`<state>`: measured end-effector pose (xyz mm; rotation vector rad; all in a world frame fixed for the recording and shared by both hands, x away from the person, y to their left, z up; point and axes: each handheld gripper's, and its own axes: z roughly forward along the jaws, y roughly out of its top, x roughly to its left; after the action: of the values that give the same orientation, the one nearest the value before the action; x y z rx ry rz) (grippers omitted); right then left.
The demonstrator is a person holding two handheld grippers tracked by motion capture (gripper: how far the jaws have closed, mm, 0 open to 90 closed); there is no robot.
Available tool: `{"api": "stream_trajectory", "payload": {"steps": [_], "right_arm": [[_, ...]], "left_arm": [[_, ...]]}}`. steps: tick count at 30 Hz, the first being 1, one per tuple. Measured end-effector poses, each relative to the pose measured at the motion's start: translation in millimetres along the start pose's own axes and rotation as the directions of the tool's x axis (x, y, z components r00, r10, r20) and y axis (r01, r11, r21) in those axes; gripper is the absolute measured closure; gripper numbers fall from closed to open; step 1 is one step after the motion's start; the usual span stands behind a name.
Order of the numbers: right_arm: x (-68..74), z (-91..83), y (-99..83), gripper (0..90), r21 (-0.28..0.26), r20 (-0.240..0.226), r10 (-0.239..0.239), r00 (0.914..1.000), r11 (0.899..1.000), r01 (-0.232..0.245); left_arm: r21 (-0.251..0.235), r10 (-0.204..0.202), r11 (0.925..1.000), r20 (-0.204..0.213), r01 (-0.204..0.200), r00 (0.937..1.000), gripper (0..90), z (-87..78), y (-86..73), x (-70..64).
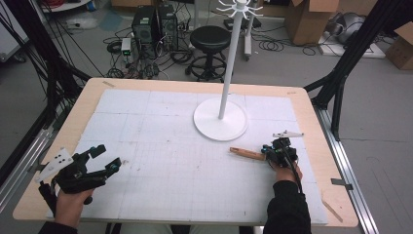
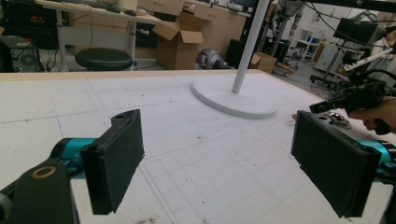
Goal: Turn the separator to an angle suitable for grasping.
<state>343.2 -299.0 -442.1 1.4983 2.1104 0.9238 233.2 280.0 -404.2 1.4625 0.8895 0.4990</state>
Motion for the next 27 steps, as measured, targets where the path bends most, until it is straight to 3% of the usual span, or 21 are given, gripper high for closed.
{"api": "stream_trajectory", "payload": {"steps": [6,9,21,27], "right_arm": [[4.3,-4.6,-6.9,89.0,-0.011,-0.042,-0.037,0.9984,0.999,0.037],[7.7,-6.7,-9.0,89.0,-0.01,-0.037,-0.049,0.9981,0.999,0.048],[13.4,-18.8,-23.7,89.0,-0.025,-0.021,-0.016,0.9997,1.0,0.016],[15.5,-27.9,-29.7,89.0,-0.005,-0.004,-0.01,0.9999,1.0,0.01]], "left_arm": [[0.006,0.001,1.0,0.0,-0.001,1.0,18.0,-0.1,-0.2,0.0],[0.005,-0.002,1.0,-0.001,0.003,1.0,18.1,-0.7,-0.1,0.7],[0.005,-0.004,1.0,-0.008,0.004,1.0,18.2,-1.1,-0.1,1.5],[-0.005,-0.01,0.9999,-0.01,0.009,0.9999,18.3,-2.7,0.6,1.7]]}}
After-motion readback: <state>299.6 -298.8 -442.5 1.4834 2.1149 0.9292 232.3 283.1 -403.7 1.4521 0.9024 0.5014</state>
